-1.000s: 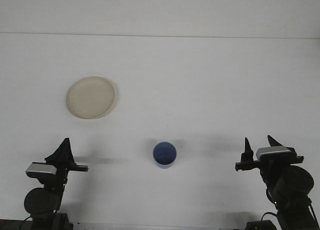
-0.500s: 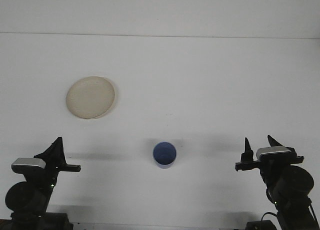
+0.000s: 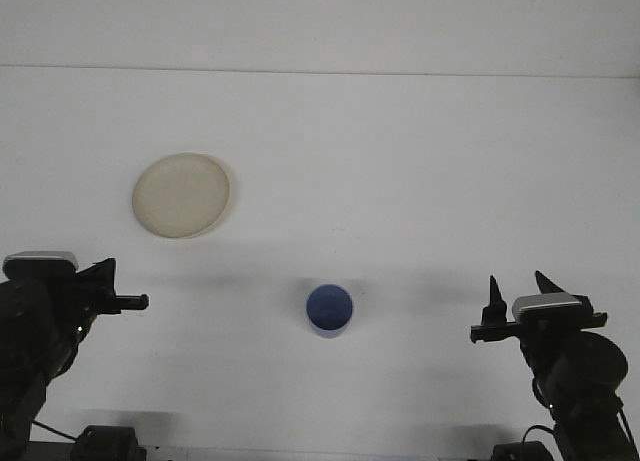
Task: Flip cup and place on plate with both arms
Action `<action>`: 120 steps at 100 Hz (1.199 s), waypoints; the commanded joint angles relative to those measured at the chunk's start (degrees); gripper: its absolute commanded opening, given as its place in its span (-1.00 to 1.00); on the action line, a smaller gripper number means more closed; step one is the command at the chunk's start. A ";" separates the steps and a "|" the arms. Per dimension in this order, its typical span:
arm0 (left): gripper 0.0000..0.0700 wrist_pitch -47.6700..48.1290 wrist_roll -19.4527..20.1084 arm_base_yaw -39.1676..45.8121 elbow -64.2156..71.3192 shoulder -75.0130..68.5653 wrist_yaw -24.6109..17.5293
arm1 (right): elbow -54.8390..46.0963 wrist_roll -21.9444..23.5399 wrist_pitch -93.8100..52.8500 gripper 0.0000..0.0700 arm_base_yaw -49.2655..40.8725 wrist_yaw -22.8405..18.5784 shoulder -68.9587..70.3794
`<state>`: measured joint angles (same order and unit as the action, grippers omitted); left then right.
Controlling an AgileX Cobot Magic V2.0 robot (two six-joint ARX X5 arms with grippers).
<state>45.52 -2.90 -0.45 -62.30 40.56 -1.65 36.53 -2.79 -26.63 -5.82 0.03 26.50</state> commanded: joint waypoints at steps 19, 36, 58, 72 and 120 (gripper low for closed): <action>-0.97 7.80 0.35 0.00 -5.99 6.69 -0.20 | 0.20 -0.22 0.74 0.32 0.00 0.02 0.17; -0.95 7.72 0.35 0.00 -5.99 6.40 -0.09 | 0.20 -0.22 0.74 0.32 0.00 0.02 0.17; 0.10 7.21 0.28 0.00 -5.99 5.42 -0.07 | 0.20 -0.22 0.74 0.32 0.00 0.02 0.17; 0.36 7.15 0.31 0.00 -5.99 4.83 -0.07 | 0.20 -0.22 0.85 0.32 0.00 0.02 0.17; 0.36 7.17 -2.91 -13.97 -15.04 20.35 -10.23 | 0.20 -0.22 0.87 0.32 0.00 0.02 0.17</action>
<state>53.10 -4.58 -11.53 -74.87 57.91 -11.42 36.53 -2.79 -26.46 -5.82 0.03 26.50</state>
